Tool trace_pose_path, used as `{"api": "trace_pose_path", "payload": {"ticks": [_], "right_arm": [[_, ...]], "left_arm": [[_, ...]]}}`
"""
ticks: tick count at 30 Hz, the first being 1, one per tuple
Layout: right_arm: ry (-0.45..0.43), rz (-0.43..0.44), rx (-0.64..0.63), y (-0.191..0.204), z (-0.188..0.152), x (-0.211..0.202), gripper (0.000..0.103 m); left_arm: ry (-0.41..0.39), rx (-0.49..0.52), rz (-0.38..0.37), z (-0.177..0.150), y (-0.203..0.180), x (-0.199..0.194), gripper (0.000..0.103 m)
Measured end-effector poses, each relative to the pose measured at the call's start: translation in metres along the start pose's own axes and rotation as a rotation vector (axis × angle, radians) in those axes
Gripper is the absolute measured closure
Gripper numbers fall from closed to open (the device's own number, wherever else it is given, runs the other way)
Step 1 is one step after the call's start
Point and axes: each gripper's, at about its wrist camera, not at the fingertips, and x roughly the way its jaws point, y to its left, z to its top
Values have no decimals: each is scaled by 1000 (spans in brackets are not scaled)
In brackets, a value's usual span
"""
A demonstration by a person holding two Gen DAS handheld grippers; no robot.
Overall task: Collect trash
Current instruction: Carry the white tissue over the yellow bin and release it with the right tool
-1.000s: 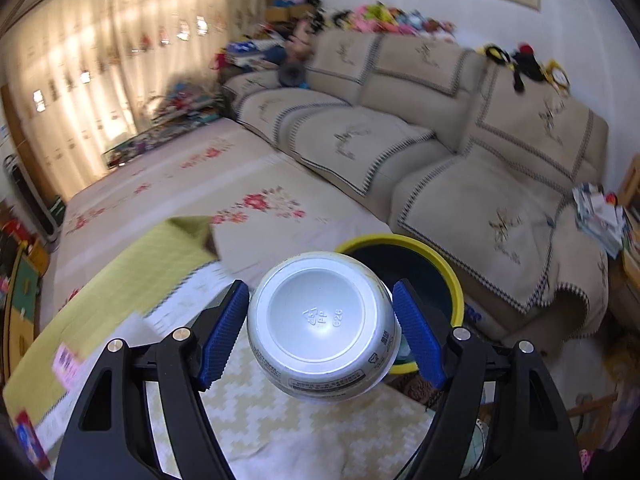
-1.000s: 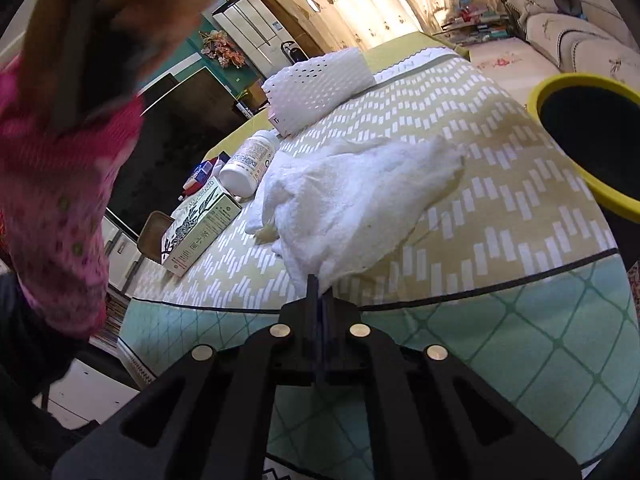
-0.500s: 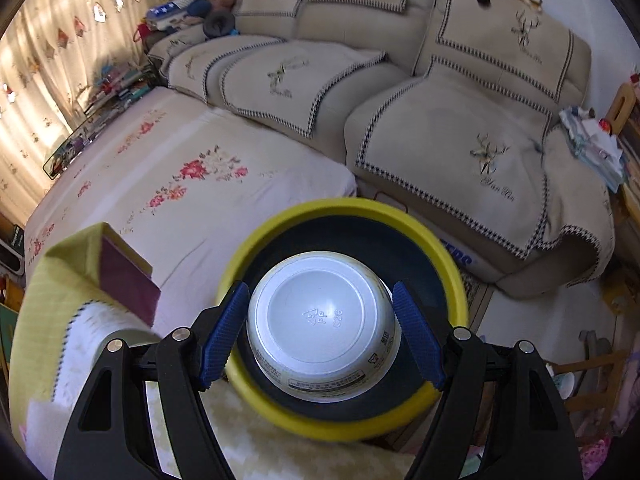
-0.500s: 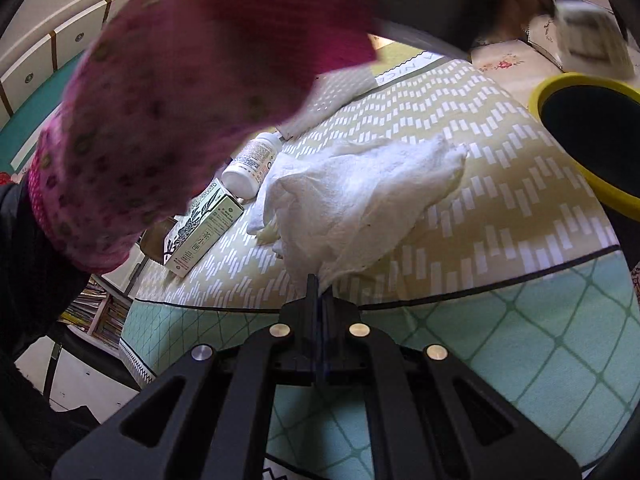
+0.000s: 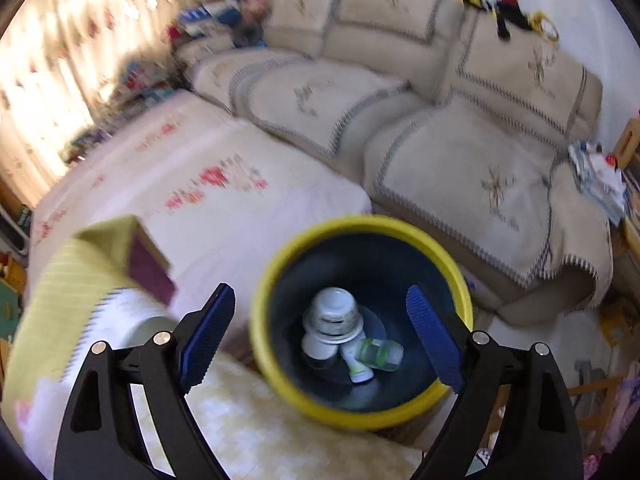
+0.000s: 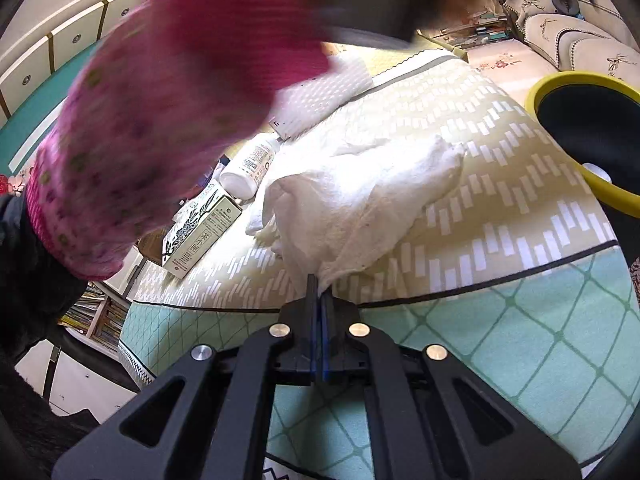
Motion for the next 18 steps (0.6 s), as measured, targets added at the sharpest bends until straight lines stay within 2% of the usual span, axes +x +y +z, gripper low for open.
{"api": "trace_pose_path", "payload": {"ticks": [6, 9, 12, 16, 18], "right_arm": [[-2, -19, -9, 4, 0, 1, 102], [0, -41, -20, 8, 0, 2, 102], [2, -67, -26, 12, 1, 4, 102], [21, -76, -2, 10, 5, 3, 102], [30, -84, 5, 10, 6, 3, 102]], "left_arm": [[-237, -169, 81, -37, 38, -135, 6], [-332, -272, 132, -81, 58, -197, 5], [-371, -318, 203, -127, 70, -234, 5], [-409, -432, 330, -212, 86, -274, 5], [-410, -493, 366, -249, 94, -286, 5]]}}
